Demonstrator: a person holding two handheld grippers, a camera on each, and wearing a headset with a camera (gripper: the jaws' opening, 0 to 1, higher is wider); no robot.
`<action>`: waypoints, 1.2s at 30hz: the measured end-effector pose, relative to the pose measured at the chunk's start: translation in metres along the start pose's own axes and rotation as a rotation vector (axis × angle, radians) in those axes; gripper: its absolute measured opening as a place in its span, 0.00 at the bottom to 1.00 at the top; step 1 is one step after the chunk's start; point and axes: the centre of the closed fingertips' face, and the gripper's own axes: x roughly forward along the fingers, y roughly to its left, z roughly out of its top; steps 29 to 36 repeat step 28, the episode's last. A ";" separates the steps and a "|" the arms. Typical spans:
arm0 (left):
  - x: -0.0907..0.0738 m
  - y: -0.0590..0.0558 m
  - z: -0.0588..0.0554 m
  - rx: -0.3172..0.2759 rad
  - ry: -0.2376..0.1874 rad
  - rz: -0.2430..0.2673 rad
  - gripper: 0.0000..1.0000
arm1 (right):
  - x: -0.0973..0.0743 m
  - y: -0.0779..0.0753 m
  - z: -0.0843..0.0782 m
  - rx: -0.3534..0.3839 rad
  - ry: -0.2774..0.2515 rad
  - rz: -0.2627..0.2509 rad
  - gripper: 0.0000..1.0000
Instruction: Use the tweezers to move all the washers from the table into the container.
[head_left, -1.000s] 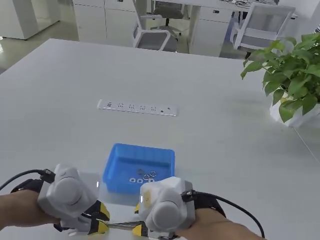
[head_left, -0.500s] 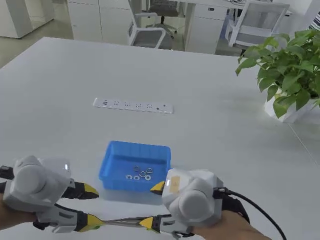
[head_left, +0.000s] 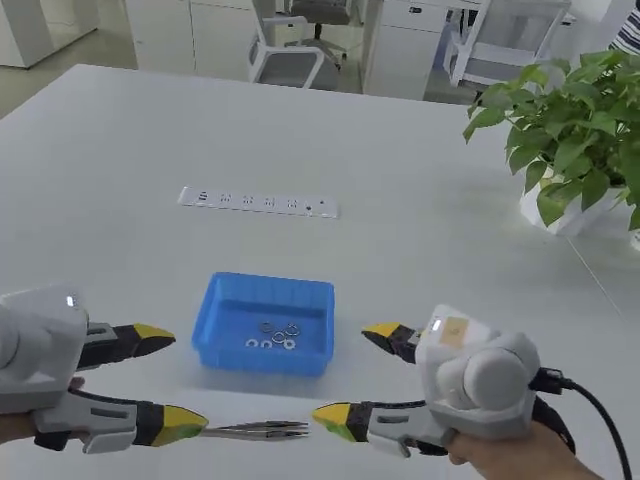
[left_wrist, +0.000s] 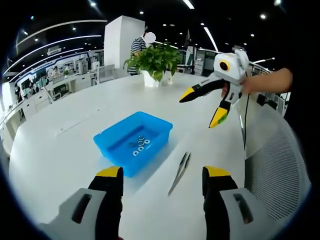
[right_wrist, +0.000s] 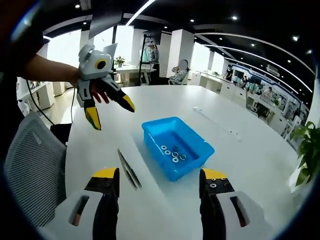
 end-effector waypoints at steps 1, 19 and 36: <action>-0.002 0.000 0.002 -0.010 -0.008 0.006 0.71 | -0.003 -0.001 0.000 0.010 -0.007 -0.002 0.68; -0.022 -0.003 0.011 -0.060 -0.058 0.065 0.91 | -0.029 -0.005 -0.006 0.084 -0.041 -0.016 0.90; -0.026 -0.003 0.015 -0.068 -0.070 0.063 0.99 | -0.036 -0.005 -0.009 0.129 -0.052 -0.012 1.00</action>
